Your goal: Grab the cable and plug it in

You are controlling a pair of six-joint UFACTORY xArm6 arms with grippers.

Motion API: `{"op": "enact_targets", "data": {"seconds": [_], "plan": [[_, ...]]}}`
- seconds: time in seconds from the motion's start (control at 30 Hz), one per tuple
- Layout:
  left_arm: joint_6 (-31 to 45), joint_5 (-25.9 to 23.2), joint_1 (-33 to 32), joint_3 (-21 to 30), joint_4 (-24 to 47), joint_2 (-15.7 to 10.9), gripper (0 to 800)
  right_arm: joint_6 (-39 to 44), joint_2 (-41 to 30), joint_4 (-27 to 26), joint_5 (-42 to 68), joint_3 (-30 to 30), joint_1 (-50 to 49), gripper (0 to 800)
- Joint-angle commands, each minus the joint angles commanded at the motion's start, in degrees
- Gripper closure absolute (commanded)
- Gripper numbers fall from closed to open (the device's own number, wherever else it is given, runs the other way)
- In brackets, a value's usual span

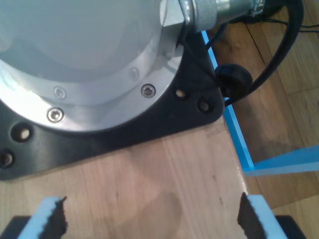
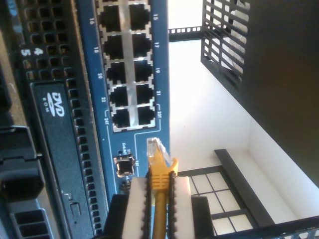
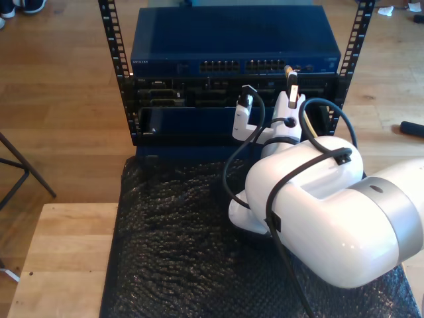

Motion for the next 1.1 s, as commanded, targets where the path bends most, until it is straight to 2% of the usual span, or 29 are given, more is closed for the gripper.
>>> {"op": "enact_targets", "data": {"seconds": [1.1], "plan": [[0.0,0.0,0.1,-0.1,0.0,0.0,0,-0.9,1.8,-1.6,1.7,-3.5,0.0,800]]}}
